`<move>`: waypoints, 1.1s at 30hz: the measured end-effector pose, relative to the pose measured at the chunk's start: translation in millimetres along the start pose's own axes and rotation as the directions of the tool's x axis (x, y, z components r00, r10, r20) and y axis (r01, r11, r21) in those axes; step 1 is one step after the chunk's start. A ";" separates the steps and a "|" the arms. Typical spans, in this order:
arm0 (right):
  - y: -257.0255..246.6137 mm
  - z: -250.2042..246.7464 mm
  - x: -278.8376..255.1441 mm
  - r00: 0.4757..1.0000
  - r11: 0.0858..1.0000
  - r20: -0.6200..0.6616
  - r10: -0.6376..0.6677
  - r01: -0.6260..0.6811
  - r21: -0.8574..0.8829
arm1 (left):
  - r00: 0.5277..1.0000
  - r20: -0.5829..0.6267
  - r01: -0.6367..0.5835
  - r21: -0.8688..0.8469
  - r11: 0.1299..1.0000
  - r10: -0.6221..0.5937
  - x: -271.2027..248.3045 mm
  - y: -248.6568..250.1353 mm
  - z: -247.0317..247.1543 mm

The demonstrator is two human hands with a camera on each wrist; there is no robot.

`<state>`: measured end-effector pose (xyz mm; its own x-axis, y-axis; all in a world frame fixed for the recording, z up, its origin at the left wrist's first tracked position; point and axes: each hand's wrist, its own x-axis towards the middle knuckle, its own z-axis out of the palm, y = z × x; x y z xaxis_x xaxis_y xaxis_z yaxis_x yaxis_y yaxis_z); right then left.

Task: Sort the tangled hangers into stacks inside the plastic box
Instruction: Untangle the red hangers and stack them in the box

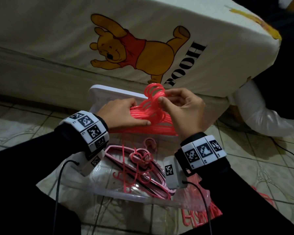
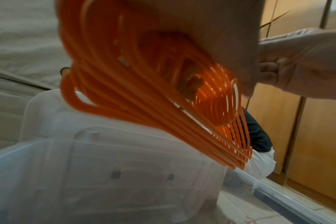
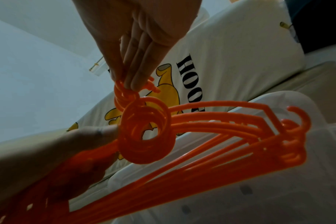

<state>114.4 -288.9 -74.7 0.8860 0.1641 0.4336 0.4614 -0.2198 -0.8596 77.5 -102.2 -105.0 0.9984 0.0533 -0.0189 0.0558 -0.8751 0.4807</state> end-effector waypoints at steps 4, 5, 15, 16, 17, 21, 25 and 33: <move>1.9 -10.8 6.3 0.998 0.998 0.061 0.032 -0.034 0.047 | 0.999 0.029 -0.017 0.033 0.999 0.016 1.0 -2.1 -0.7; 3.5 -16.0 8.4 0.996 0.999 0.084 0.021 -0.025 0.044 | 0.999 0.038 -0.016 0.025 1.000 0.015 1.3 -2.9 -2.6; 102.5 -10.9 -21.4 0.487 0.505 0.642 0.592 0.397 -0.766 | 1.000 -0.001 0.031 -0.001 1.000 -0.031 8.0 -9.5 -17.8; 111.1 -2.2 -32.2 0.454 0.461 0.642 0.617 0.453 -0.763 | 1.000 0.002 0.027 -0.010 1.000 -0.027 8.5 -7.9 -17.0; 117.9 6.3 -41.5 0.427 0.458 0.661 0.617 0.488 -0.743 | 1.000 0.005 0.021 -0.019 1.000 -0.020 9.1 -6.3 -16.4; 129.8 34.1 -62.4 0.371 0.547 0.705 0.604 0.450 -0.706 | 1.000 0.004 -0.003 -0.052 0.999 0.003 11.0 -1.1 -13.3; 134.2 49.2 -75.2 0.269 0.590 0.707 0.655 0.404 -0.700 | 1.000 -0.019 -0.009 -0.099 0.995 0.007 11.8 -1.4 -12.3; 107.3 55.8 -68.9 0.341 0.648 0.771 0.538 0.418 -0.637 | 0.998 -0.058 -0.023 -0.103 0.994 0.017 12.8 -4.5 -13.8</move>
<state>100.3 -270.1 -211.9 0.5150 0.6791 -0.5230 0.6985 -0.6862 -0.2033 89.9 -90.9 -95.3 0.9970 0.0666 0.0401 0.0320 -0.8216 0.5692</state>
